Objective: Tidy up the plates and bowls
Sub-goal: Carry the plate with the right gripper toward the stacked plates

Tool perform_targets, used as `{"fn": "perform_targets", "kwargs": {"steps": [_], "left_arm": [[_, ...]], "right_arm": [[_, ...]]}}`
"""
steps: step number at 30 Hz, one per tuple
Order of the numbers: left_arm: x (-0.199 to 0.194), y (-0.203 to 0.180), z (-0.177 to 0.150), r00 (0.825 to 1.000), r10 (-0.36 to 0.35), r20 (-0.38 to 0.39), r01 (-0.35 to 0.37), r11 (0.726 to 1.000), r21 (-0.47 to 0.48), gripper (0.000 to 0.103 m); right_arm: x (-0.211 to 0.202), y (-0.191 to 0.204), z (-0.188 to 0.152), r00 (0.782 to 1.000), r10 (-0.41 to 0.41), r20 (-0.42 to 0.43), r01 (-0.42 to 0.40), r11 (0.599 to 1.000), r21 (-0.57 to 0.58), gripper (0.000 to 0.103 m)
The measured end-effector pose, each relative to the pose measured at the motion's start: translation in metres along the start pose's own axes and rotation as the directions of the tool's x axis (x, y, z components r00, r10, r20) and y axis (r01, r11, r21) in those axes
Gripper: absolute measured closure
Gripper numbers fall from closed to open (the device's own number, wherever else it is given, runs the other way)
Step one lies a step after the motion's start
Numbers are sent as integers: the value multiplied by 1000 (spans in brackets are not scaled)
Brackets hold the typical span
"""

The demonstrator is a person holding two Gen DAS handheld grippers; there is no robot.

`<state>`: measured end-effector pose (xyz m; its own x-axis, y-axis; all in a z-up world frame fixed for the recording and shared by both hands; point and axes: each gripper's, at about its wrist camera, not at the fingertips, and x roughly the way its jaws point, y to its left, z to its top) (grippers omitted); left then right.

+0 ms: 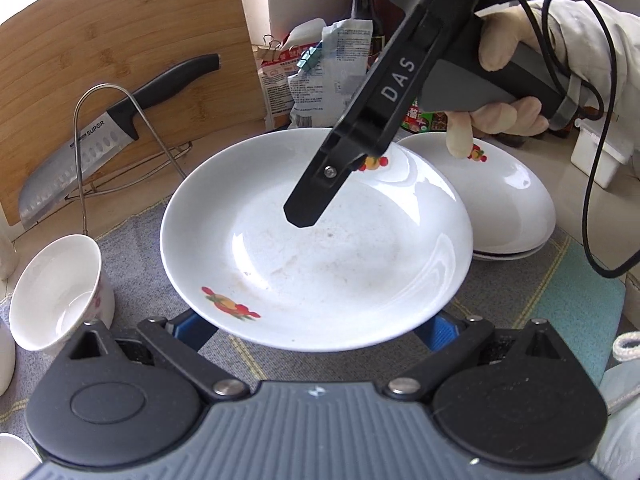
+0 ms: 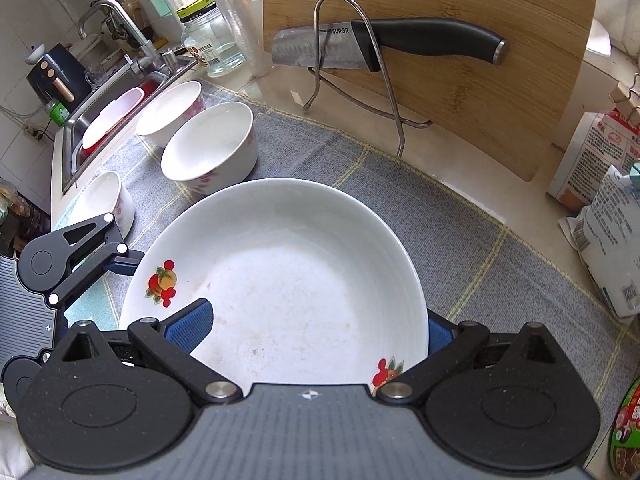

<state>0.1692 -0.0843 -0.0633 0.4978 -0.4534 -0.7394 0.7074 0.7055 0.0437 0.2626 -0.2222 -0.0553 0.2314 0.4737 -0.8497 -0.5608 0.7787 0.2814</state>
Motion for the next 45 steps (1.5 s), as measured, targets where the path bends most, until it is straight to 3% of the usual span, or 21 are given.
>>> {"fn": "perform_targets", "kwargs": {"steps": [29,45], "left_arm": [[-7,-74,22,991,-129,-19,131,982,138,2],[8,-101,33,980,-186,-67,195,965,175,2]], "right_arm": [[-69,-7,-94,993,-94,76,83,986,143,0],[-79,-29,-133,989,-129,78,108,967,229,0]]}}
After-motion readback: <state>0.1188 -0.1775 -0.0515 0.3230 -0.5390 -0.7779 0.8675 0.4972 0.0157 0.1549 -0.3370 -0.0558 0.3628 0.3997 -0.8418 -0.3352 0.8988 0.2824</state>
